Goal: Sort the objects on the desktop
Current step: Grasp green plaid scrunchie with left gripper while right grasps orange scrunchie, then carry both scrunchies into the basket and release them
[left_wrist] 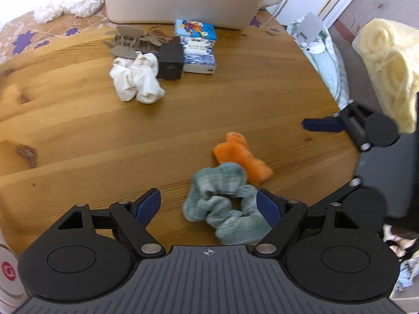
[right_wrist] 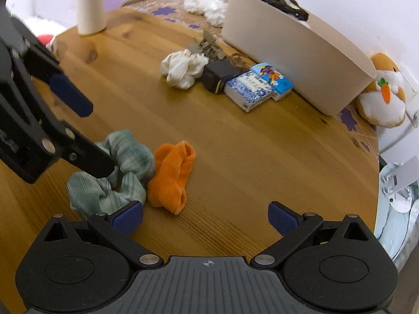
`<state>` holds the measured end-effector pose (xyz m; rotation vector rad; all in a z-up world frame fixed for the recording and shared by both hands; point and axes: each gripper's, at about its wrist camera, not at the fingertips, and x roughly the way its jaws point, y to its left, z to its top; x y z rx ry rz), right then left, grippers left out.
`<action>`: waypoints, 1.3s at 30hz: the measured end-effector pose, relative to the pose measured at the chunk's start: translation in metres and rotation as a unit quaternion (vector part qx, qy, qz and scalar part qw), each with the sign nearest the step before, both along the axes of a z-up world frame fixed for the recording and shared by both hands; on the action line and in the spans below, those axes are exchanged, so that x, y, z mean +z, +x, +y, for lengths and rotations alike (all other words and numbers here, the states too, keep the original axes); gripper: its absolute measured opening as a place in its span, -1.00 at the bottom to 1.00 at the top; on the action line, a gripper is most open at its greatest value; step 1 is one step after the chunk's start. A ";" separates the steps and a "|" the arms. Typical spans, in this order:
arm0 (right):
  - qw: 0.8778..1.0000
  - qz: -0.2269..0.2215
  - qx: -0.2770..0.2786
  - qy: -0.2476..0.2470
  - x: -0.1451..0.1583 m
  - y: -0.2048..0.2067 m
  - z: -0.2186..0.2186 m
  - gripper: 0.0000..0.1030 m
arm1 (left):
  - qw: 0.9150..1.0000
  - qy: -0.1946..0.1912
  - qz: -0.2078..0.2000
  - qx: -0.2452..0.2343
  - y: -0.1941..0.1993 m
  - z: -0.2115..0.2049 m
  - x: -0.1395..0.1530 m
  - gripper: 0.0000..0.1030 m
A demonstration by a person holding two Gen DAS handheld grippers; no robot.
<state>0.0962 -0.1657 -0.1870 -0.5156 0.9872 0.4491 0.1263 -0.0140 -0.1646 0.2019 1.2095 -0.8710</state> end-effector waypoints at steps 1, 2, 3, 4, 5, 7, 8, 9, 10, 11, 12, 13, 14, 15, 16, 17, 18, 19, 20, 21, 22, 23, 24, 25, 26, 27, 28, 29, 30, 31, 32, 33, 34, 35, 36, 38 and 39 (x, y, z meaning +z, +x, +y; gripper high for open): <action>1.000 0.000 0.001 -0.001 -0.002 0.000 0.000 1.00 | 1.000 0.000 0.000 0.000 -0.001 -0.002 0.001 0.59; 1.000 0.001 0.001 -0.001 -0.004 0.000 -0.001 1.00 | 1.000 0.003 -0.001 0.000 -0.003 -0.005 0.001 0.59; 1.000 0.001 0.001 0.000 -0.005 -0.001 -0.001 1.00 | 1.000 0.007 -0.003 -0.001 -0.004 -0.007 0.000 0.59; 1.000 0.000 0.001 0.000 -0.007 -0.001 -0.001 1.00 | 1.000 0.013 -0.005 -0.001 -0.006 -0.010 -0.001 0.59; 1.000 -0.002 0.001 -0.001 -0.008 -0.001 -0.001 1.00 | 1.000 0.018 -0.004 -0.001 -0.006 -0.013 -0.003 0.59; 1.000 -0.004 -0.001 0.001 -0.009 -0.001 -0.002 1.00 | 1.000 0.027 -0.001 0.000 -0.008 -0.018 -0.007 0.59; 1.000 -0.006 -0.003 0.003 -0.010 -0.001 -0.002 1.00 | 1.000 0.031 -0.002 0.000 -0.009 -0.020 -0.010 0.59; 1.000 -0.008 -0.007 0.005 -0.011 -0.001 -0.001 1.00 | 0.999 0.038 -0.005 0.001 -0.010 -0.023 -0.012 0.59; 1.000 -0.010 -0.010 0.007 -0.012 0.000 -0.001 1.00 | 0.999 0.046 -0.010 0.002 -0.011 -0.025 -0.014 0.59; 1.000 -0.012 -0.012 0.011 -0.012 0.001 -0.001 0.98 | 0.998 0.056 -0.015 0.005 -0.011 -0.027 -0.017 0.58; 1.000 -0.013 -0.014 0.015 -0.013 0.001 0.000 0.96 | 0.998 0.064 -0.017 0.009 -0.011 -0.029 -0.020 0.58; 1.000 -0.014 -0.014 0.018 -0.013 0.002 0.001 0.92 | 0.997 0.071 -0.016 0.015 -0.009 -0.029 -0.022 0.58; 1.000 -0.016 -0.013 0.022 -0.013 0.002 0.002 0.87 | 0.997 0.077 -0.015 0.023 -0.008 -0.029 -0.024 0.56; 0.999 -0.019 -0.012 0.027 -0.013 0.001 0.003 0.83 | 0.996 0.081 -0.016 0.029 -0.006 -0.028 -0.025 0.51; 0.999 -0.020 -0.009 0.029 -0.013 0.001 0.004 0.77 | 0.996 0.082 -0.023 0.033 -0.005 -0.027 -0.025 0.49; 0.999 -0.021 -0.008 0.032 -0.013 0.001 0.005 0.75 | 0.996 0.083 -0.027 0.033 -0.003 -0.027 -0.025 0.43; 0.999 -0.021 -0.008 0.034 -0.013 0.002 0.006 0.74 | 0.995 0.084 -0.030 0.034 -0.002 -0.026 -0.024 0.37; 0.999 -0.022 -0.007 0.038 -0.013 0.003 0.007 0.68 | 0.995 0.085 -0.034 0.035 0.000 -0.026 -0.024 0.34; 0.999 -0.021 -0.005 0.043 -0.012 0.003 0.008 0.59 | 0.995 0.086 -0.036 0.036 0.001 -0.025 -0.024 0.26; 0.999 -0.022 -0.004 0.046 -0.012 0.003 0.009 0.55 | 0.995 0.088 -0.039 0.037 0.002 -0.024 -0.024 0.19; 0.999 -0.023 -0.003 0.047 -0.012 0.004 0.011 0.48 | 0.995 0.089 -0.040 0.038 0.004 -0.022 -0.024 0.15; 0.999 -0.024 -0.001 0.048 -0.012 0.004 0.012 0.42 | 0.994 0.090 -0.042 0.040 0.005 -0.021 -0.024 0.09; 0.998 -0.025 0.002 0.049 -0.011 0.004 0.014 0.38 | 0.994 0.091 -0.043 0.042 0.006 -0.020 -0.024 0.02; 0.998 -0.026 0.006 0.050 -0.011 0.003 0.015 0.24 | 0.994 0.091 -0.045 0.044 0.007 -0.019 -0.024 -0.01; 0.998 -0.027 0.012 0.052 -0.011 0.003 0.016 0.10 | 0.994 0.092 -0.047 0.046 0.007 -0.021 -0.024 -0.09; 0.998 -0.027 0.015 0.053 -0.010 0.003 0.018 0.04 | 0.993 0.093 -0.050 0.049 0.006 -0.020 -0.024 -0.17; 0.998 -0.028 0.017 0.052 -0.010 0.003 0.019 -0.07 | 0.993 0.093 -0.051 0.052 0.007 -0.020 -0.024 -0.22; 0.998 -0.028 0.020 0.053 -0.010 0.002 0.020 -0.23 | 0.993 0.092 -0.052 0.058 0.008 -0.019 -0.024 -0.32; 0.998 -0.028 0.022 0.054 -0.010 0.002 0.021 -0.33 | 0.993 0.091 -0.053 0.062 0.009 -0.018 -0.024 -0.42; 0.998 -0.028 0.022 0.054 -0.010 0.001 0.022 -0.40 | 0.992 0.090 -0.055 0.065 0.010 -0.017 -0.024 -0.46; 0.998 -0.029 0.021 0.053 -0.010 0.002 0.022 -0.53 | 0.992 0.089 -0.055 0.066 0.011 -0.015 -0.024 -0.50; 0.998 -0.028 0.019 0.053 -0.010 0.002 0.023 -0.69 | 0.992 0.088 -0.055 0.068 0.010 -0.013 -0.023 -0.53; 0.998 -0.027 0.015 0.051 -0.010 0.002 0.023 -0.78 | 0.992 0.087 -0.056 0.067 0.010 -0.014 -0.023 -0.55; 0.998 -0.027 0.012 0.052 -0.010 0.002 0.023 -0.80 | 0.992 0.087 -0.056 0.067 0.010 -0.013 -0.023 -0.57; 0.998 -0.025 0.007 0.054 -0.010 0.002 0.022 -0.81 | 0.992 0.086 -0.055 0.067 0.011 -0.013 -0.023 -0.59; 0.998 -0.026 -0.001 0.056 -0.009 0.002 0.020 -0.82 | 0.992 0.085 -0.053 0.072 0.012 -0.012 -0.023 -0.60; 0.998 -0.028 -0.004 0.057 -0.009 0.001 0.019 -0.82 | 0.992 0.085 -0.052 0.077 0.012 -0.010 -0.022 -0.60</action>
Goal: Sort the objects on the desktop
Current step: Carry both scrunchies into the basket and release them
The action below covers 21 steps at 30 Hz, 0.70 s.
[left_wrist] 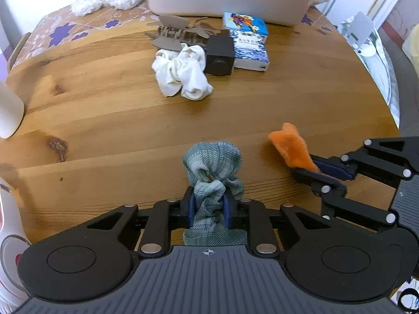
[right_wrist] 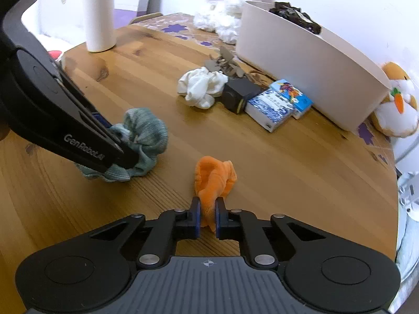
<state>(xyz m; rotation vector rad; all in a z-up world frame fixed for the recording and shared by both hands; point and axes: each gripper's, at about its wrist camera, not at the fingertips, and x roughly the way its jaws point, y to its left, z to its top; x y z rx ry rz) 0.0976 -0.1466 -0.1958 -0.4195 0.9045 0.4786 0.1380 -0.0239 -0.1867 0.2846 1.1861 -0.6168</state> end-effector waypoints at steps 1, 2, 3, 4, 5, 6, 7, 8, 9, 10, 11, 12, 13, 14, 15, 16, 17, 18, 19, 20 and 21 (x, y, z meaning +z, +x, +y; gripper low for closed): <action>1.000 0.000 -0.003 0.002 0.001 0.000 -0.001 -0.83 | 1.000 -0.002 0.001 0.004 0.001 0.001 0.001 -0.61; 1.000 0.001 -0.007 0.006 0.002 0.000 -0.003 -0.83 | 1.000 -0.004 0.003 0.007 0.002 0.002 0.001 -0.62; 1.000 0.000 -0.013 0.009 0.003 0.001 -0.005 -0.83 | 1.000 -0.005 0.002 0.007 0.003 0.002 0.002 -0.63; 1.000 -0.001 -0.018 0.013 0.005 0.001 -0.006 -0.83 | 1.000 -0.006 -0.001 0.008 0.004 0.003 0.004 -0.63; 1.000 -0.002 -0.024 0.017 0.006 0.002 -0.008 -0.83 | 1.000 -0.007 -0.005 0.008 0.005 0.003 0.006 -0.64; 0.999 -0.004 -0.030 0.021 0.009 0.003 -0.011 -0.83 | 1.000 -0.008 -0.007 0.008 0.006 0.003 0.007 -0.64; 0.999 -0.007 -0.035 0.024 0.011 0.004 -0.013 -0.83 | 1.000 -0.010 -0.009 0.009 0.008 0.003 0.009 -0.64; 0.999 -0.011 -0.041 0.027 0.014 0.006 -0.015 -0.83 | 1.000 -0.013 -0.012 0.009 0.010 0.003 0.012 -0.65; 0.998 -0.017 -0.046 0.027 0.017 0.008 -0.018 -0.83 | 1.000 -0.014 -0.015 0.010 0.012 0.003 0.014 -0.65; 0.998 -0.024 -0.051 0.028 0.021 0.010 -0.020 -0.83 | 1.000 -0.016 -0.018 0.010 0.014 0.003 0.016 -0.65; 0.998 -0.031 -0.055 0.030 0.025 0.013 -0.023 -0.83 | 1.000 -0.018 -0.023 0.011 0.017 0.003 0.019 -0.65; 0.997 -0.037 -0.061 0.032 0.029 0.017 -0.026 -0.83 | 0.999 -0.020 -0.027 0.012 0.020 0.003 0.022 -0.65; 0.996 -0.043 -0.067 0.035 0.033 0.021 -0.029 -0.83 | 0.999 -0.023 -0.032 0.014 0.024 0.002 0.026 -0.65; 0.995 -0.050 -0.073 0.039 0.038 0.025 -0.033 -0.83 | 0.999 -0.026 -0.036 0.016 0.028 0.001 0.029 -0.65; 0.994 -0.056 -0.081 0.042 0.043 0.030 -0.036 -0.83 | 0.999 -0.029 -0.042 0.017 0.033 0.001 0.033 -0.65; 0.993 -0.063 -0.088 0.045 0.048 0.035 -0.040 -0.83 | 0.998 -0.033 -0.049 0.018 0.039 0.000 0.038 -0.65; 0.992 -0.070 -0.094 0.048 0.052 0.039 -0.043 -0.83 | 0.998 -0.036 -0.056 0.019 0.044 -0.002 0.042 -0.65; 0.991 -0.077 -0.101 0.051 0.058 0.044 -0.046 -0.83 | 0.997 -0.040 -0.062 0.020 0.050 -0.003 0.047 -0.65; 0.989 -0.084 -0.107 0.054 0.062 0.050 -0.049 -0.83 | 0.996 -0.044 -0.068 0.024 0.055 -0.004 0.053 -0.65; 0.988 -0.091 -0.114 0.058 0.067 0.055 -0.052 -0.83 | 0.996 -0.049 -0.075 0.026 0.061 -0.005 0.058 -0.65; 0.986 -0.097 -0.121 0.062 0.072 0.061 -0.056 -0.83 | 0.995 -0.053 -0.081 0.028 0.067 -0.008 0.064 -0.65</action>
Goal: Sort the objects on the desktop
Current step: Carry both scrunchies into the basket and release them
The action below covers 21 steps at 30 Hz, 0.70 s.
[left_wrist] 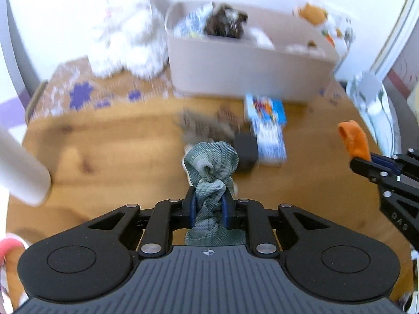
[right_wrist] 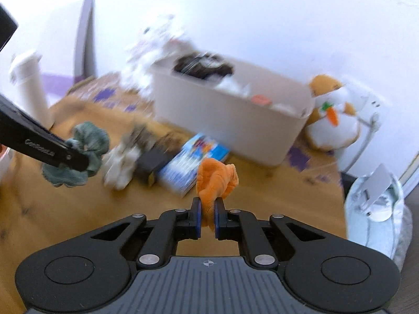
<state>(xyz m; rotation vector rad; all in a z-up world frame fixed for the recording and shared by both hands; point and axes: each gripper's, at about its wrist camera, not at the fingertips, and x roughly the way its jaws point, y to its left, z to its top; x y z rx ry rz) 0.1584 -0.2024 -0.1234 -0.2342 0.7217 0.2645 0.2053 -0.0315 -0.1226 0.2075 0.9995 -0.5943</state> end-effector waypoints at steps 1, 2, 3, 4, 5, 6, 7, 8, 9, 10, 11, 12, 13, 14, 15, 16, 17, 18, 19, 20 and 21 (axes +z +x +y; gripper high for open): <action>1.000 -0.006 -0.005 0.003 0.005 0.005 -0.003 -0.83 | 1.000 -0.003 -0.006 0.001 0.005 -0.002 0.005 -0.65; 1.000 -0.015 -0.011 0.003 0.011 0.011 -0.006 -0.83 | 1.000 -0.006 -0.014 0.000 0.010 -0.003 0.011 -0.65; 1.000 -0.023 -0.016 0.004 0.016 0.017 -0.009 -0.83 | 1.000 -0.008 -0.023 0.001 0.014 -0.005 0.015 -0.65; 0.999 -0.030 -0.020 0.006 0.021 0.022 -0.012 -0.83 | 0.999 -0.010 -0.032 0.003 0.020 -0.006 0.021 -0.65; 0.999 -0.036 -0.025 0.008 0.027 0.029 -0.015 -0.83 | 0.999 -0.013 -0.041 0.006 0.027 -0.008 0.027 -0.65; 0.999 -0.043 -0.029 0.009 0.032 0.036 -0.017 -0.83 | 0.999 -0.017 -0.046 0.008 0.033 -0.010 0.032 -0.65; 0.998 -0.049 -0.033 0.011 0.038 0.042 -0.019 -0.83 | 0.998 -0.021 -0.051 0.010 0.039 -0.012 0.037 -0.65; 0.998 -0.055 -0.036 0.013 0.043 0.049 -0.021 -0.83 | 0.998 -0.024 -0.057 0.011 0.046 -0.014 0.043 -0.65; 0.997 -0.062 -0.039 0.015 0.049 0.057 -0.023 -0.83 | 0.997 -0.027 -0.065 0.011 0.052 -0.017 0.049 -0.65; 0.997 -0.068 -0.042 0.017 0.054 0.064 -0.024 -0.83 | 0.997 -0.030 -0.073 0.011 0.058 -0.021 0.055 -0.65; 0.996 -0.073 -0.044 0.018 0.058 0.071 -0.026 -0.83 | 0.996 -0.035 -0.081 0.010 0.064 -0.026 0.061 -0.65; 0.996 -0.079 -0.047 0.018 0.063 0.079 -0.026 -0.83 | 0.995 -0.040 -0.088 0.008 0.071 -0.031 0.067 -0.65; 0.995 -0.083 -0.051 0.019 0.066 0.086 -0.027 -0.83 | 0.995 -0.045 -0.094 0.005 0.077 -0.037 0.073 -0.65; 0.995 -0.086 -0.055 0.021 0.069 0.093 -0.028 -0.83 | 0.994 -0.050 -0.097 0.000 0.081 -0.043 0.079 -0.65; 0.994 -0.087 -0.059 0.024 0.071 0.100 -0.029 -0.83 | 0.993 -0.057 -0.101 -0.006 0.086 -0.049 0.083 -0.65; 0.994 -0.089 -0.063 0.027 0.073 0.107 -0.029 -0.83 | 0.992 -0.062 -0.109 -0.015 0.090 -0.057 0.088 -0.65; 0.993 -0.090 -0.067 0.030 0.075 0.114 -0.030 -0.83 | 0.991 -0.063 -0.115 -0.023 0.094 -0.064 0.091 -0.65; 0.993 -0.089 -0.070 0.033 0.076 0.121 -0.030 -0.83 | 0.990 -0.065 -0.119 -0.029 0.098 -0.071 0.093 -0.65; 0.993 -0.087 -0.073 0.036 0.077 0.128 -0.030 -0.83 | 0.990 -0.066 -0.122 -0.035 0.102 -0.080 0.096 -0.65; 0.993 -0.085 -0.075 0.038 0.077 0.137 -0.030 -0.83 | 0.989 -0.066 -0.125 -0.040 0.106 -0.088 0.096 -0.65; 0.993 -0.081 -0.076 0.037 0.076 0.143 -0.028 -0.83 | 0.989 -0.064 -0.129 -0.044 0.109 -0.097 0.096 -0.65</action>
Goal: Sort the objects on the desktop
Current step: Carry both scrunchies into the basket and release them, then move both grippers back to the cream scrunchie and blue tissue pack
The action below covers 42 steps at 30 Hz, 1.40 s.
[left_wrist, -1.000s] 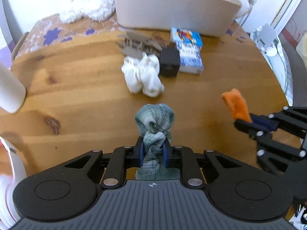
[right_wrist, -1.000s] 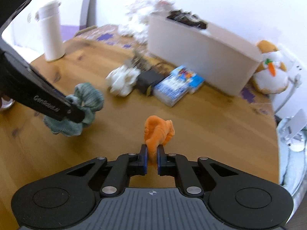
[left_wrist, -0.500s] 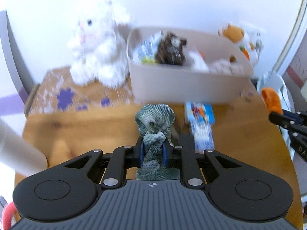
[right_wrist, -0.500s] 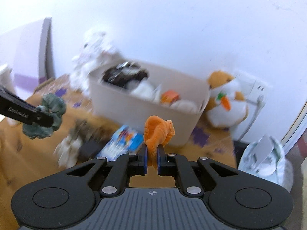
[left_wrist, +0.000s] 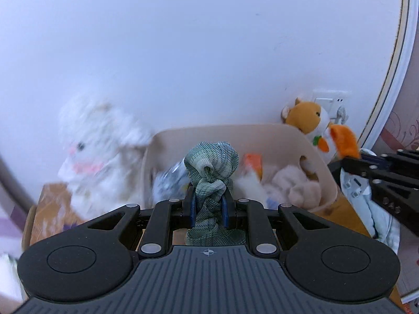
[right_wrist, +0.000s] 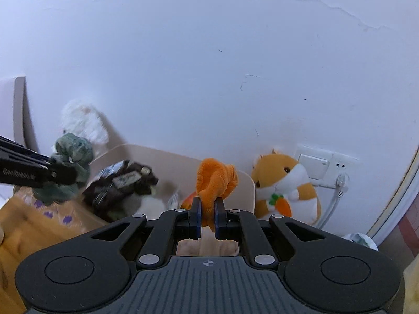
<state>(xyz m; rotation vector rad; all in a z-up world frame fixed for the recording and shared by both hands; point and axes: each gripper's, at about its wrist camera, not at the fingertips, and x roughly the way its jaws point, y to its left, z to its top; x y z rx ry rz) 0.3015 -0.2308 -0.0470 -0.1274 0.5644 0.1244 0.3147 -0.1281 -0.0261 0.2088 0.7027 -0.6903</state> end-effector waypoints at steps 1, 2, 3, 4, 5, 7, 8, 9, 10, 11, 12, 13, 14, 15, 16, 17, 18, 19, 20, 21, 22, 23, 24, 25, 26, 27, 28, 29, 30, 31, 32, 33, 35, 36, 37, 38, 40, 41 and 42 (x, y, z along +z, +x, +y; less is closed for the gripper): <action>1.000 0.004 -0.002 -0.002 -0.001 0.007 0.001 -0.82 | 1.000 0.005 -0.005 -0.001 0.003 -0.009 0.000 -0.65; 1.000 0.007 -0.004 -0.006 -0.002 0.016 0.001 -0.82 | 1.000 0.011 -0.012 -0.004 0.005 -0.018 -0.002 -0.65; 1.000 0.010 -0.007 -0.007 -0.003 0.022 0.001 -0.82 | 1.000 0.018 -0.018 -0.008 0.008 -0.026 -0.003 -0.65; 1.000 0.014 -0.011 -0.004 -0.003 0.029 0.001 -0.82 | 0.999 0.024 -0.022 -0.011 0.009 -0.032 -0.005 -0.65; 1.000 0.018 -0.014 0.000 -0.004 0.037 0.001 -0.82 | 0.999 0.030 -0.023 -0.016 0.012 -0.039 -0.007 -0.65; 0.999 0.029 -0.016 0.000 -0.007 0.051 0.001 -0.82 | 0.999 0.035 -0.025 -0.024 0.015 -0.048 -0.009 -0.65; 0.999 0.037 -0.016 -0.002 -0.010 0.057 0.003 -0.81 | 0.999 0.037 -0.027 -0.027 0.016 -0.052 -0.010 -0.64; 0.999 0.046 -0.015 -0.004 -0.013 0.062 0.004 -0.81 | 0.999 0.035 -0.024 -0.027 0.018 -0.056 -0.012 -0.64; 0.998 0.054 -0.013 -0.007 -0.017 0.066 0.006 -0.80 | 0.999 0.032 -0.017 -0.025 0.020 -0.058 -0.014 -0.63; 0.998 0.061 -0.012 -0.006 -0.020 0.069 0.006 -0.77 | 0.999 0.030 -0.010 -0.022 0.021 -0.060 -0.016 -0.62; 0.998 0.068 -0.013 -0.001 -0.023 0.072 0.006 -0.73 | 0.999 0.029 -0.004 -0.018 0.023 -0.061 -0.019 -0.60; 0.997 0.070 -0.016 0.002 -0.026 0.072 0.006 -0.43 | 1.000 0.026 -0.001 -0.015 0.024 -0.062 -0.020 -0.54; 0.997 0.069 -0.016 0.009 -0.027 0.071 0.006 -0.19 | 1.000 0.023 0.000 -0.012 0.025 -0.063 -0.022 -0.43; 0.997 0.068 -0.011 0.019 -0.029 0.070 0.005 -0.07 | 1.000 0.022 -0.001 -0.007 0.026 -0.063 -0.023 -0.27; 0.997 0.067 -0.008 0.022 -0.030 0.067 0.005 0.11 | 1.000 0.021 -0.001 -0.005 0.027 -0.062 -0.024 -0.19; 0.998 0.066 -0.005 0.017 -0.031 0.065 0.006 0.19 | 1.000 0.018 0.000 -0.010 0.027 -0.061 -0.024 0.00; 0.998 0.067 -0.002 0.010 -0.033 0.063 0.006 0.21 | 1.000 0.015 -0.001 -0.016 0.027 -0.059 -0.024 0.19; 0.998 0.069 0.001 0.004 -0.035 0.062 0.006 0.27 | 1.000 0.014 -0.007 -0.018 0.027 -0.057 -0.024 0.27; 0.997 0.071 0.001 0.002 -0.037 0.060 0.006 0.35 | 1.000 0.016 -0.014 -0.017 0.026 -0.055 -0.024 0.35; 0.997 0.073 0.001 0.006 -0.038 0.059 0.005 0.41 | 1.000 0.017 -0.018 -0.016 0.026 -0.053 -0.023 0.37; 0.997 0.073 0.001 0.017 -0.039 0.055 0.002 0.52 | 1.000 0.018 -0.019 -0.015 0.026 -0.050 -0.023 0.38; 0.997 0.074 0.001 0.027 -0.038 0.052 -0.004 0.60 | 1.000 0.016 -0.017 -0.017 0.026 -0.047 -0.023 0.39; 0.997 0.074 0.000 0.036 -0.040 0.047 -0.007 0.65 | 1.000 0.014 -0.014 -0.021 0.025 -0.043 -0.023 0.39; 0.997 0.073 -0.002 0.039 -0.041 0.042 -0.009 0.73 | 1.000 0.012 -0.011 -0.023 0.024 -0.038 -0.023 0.40; 0.997 0.072 -0.003 0.040 -0.042 0.036 -0.011 0.80 | 1.000 0.012 -0.009 -0.025 0.023 -0.033 -0.024 0.41; 0.997 0.071 -0.003 0.039 -0.044 0.033 -0.013 0.84 | 1.000 0.012 -0.009 -0.027 0.021 -0.030 -0.025 0.42; 0.997 0.072 -0.002 0.038 -0.045 0.027 -0.013 0.92 | 0.999 0.013 -0.007 -0.029 0.019 -0.025 -0.026 0.43; 0.997 0.074 -0.001 0.039 -0.046 0.024 -0.015 0.97 | 0.999 0.014 -0.006 -0.030 0.017 -0.019 -0.026 0.43; 0.996 0.077 0.000 0.042 -0.047 0.018 -0.016 0.98 | 0.999 0.014 -0.004 -0.031 0.015 -0.014 -0.027 0.44; 0.996 0.078 0.000 0.046 -0.047 0.013 -0.017 1.00 | 0.999 0.013 -0.002 -0.031 0.013 -0.010 -0.028 0.45; 0.995 0.080 0.000 0.051 -0.047 0.009 -0.019 1.00 | 0.999 0.013 0.002 -0.031 0.011 -0.004 -0.029 0.47; 0.995 0.083 0.001 0.054 -0.049 0.005 -0.019 1.00 | 0.999 0.014 0.008 -0.031 0.008 0.002 -0.031 0.47; 0.994 0.090 0.004 0.055 -0.052 -0.002 -0.018 1.00 | 0.999 0.018 0.017 -0.033 0.001 0.012 -0.035 0.47; 0.994 0.095 0.005 0.055 -0.055 -0.006 -0.015 1.00 | 0.999 0.022 0.020 -0.036 -0.004 0.017 -0.038 0.47; 0.993 0.102 0.005 0.053 -0.059 -0.009 -0.012 1.00 | 0.999 0.026 0.020 -0.039 -0.008 0.021 -0.042 0.47; 0.993 0.109 0.007 0.052 -0.063 -0.012 -0.009 1.00 | 0.998 0.031 0.021 -0.043 -0.014 0.025 -0.047 0.47; 0.991 0.124 0.012 0.047 -0.072 -0.017 0.000 1.00 | 0.997 0.048 0.028 -0.054 -0.023 0.034 -0.058 0.47; 0.990 0.130 0.015 0.044 -0.077 -0.020 0.004 1.00 | 0.996 0.056 0.034 -0.058 -0.027 0.036 -0.065 0.47; 0.990 0.137 0.018 0.042 -0.082 -0.022 0.009 1.00 | 0.995 0.063 0.039 -0.060 -0.031 0.039 -0.071 0.47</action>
